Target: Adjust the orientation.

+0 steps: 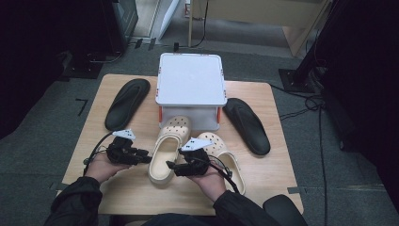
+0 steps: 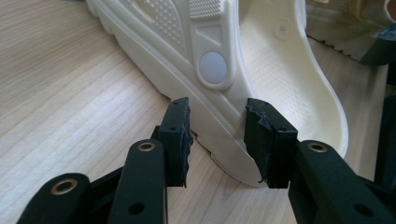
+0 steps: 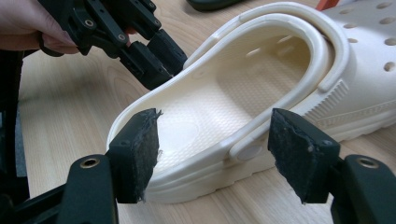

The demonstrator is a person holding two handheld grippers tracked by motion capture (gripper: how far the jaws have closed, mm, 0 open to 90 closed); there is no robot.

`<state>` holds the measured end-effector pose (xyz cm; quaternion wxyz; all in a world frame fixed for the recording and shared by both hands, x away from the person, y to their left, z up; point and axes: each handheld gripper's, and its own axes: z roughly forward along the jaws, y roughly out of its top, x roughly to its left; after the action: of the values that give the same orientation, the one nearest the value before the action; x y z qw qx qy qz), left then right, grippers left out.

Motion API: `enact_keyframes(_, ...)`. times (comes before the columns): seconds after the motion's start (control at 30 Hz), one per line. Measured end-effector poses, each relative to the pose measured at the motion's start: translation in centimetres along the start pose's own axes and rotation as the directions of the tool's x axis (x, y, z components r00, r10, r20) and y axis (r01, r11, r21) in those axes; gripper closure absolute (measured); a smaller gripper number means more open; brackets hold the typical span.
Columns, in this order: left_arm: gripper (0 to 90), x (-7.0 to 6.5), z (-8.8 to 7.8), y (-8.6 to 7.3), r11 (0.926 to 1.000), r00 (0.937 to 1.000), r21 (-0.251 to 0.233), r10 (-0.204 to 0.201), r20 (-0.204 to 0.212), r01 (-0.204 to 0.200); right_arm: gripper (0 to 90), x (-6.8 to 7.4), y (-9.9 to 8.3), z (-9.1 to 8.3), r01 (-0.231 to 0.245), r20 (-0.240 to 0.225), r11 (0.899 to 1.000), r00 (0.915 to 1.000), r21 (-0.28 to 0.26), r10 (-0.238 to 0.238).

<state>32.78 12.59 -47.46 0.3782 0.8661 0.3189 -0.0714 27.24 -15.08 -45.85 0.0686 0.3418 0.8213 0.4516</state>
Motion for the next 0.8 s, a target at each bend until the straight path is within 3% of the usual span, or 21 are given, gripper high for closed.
enact_keyframes(0.27,60.4,-1.0,0.8,0.7,0.9999,0.9997,-0.010,0.009,0.022,-0.009,34.8,-0.6,0.0,-0.7,0.012,0.017,1.000,0.9998,0.010,-0.012)
enact_keyframes(0.4,56.8,-0.8,0.9,0.7,0.9997,0.9997,-0.024,-0.004,0.026,0.004,36.3,-0.9,0.0,-0.8,0.027,0.013,1.000,0.9995,0.015,-0.027)
enact_keyframes(0.5,54.9,-0.5,0.6,0.8,0.9997,1.0000,-0.025,-0.002,0.001,0.002,37.4,-0.9,0.1,-0.9,0.033,0.009,0.999,0.9994,0.015,-0.033)
enact_keyframes(0.6,54.7,-0.1,-0.1,0.9,0.9982,0.9999,-0.058,-0.012,-0.012,0.011,41.1,-0.8,0.2,-1.2,0.037,-0.011,0.999,0.9992,0.016,-0.037)
enact_keyframes(0.7,55.4,0.2,-1.1,1.2,0.9970,0.9985,-0.077,0.004,-0.055,-0.008,44.6,-0.5,0.2,-1.5,0.060,-0.032,0.998,0.9977,0.015,-0.060)
enact_keyframes(0.8,56.2,0.8,-2.0,1.9,0.9935,0.9982,-0.114,-0.012,-0.059,0.005,48.2,0.0,0.2,-1.7,0.076,-0.062,0.997,0.9953,0.012,-0.075)
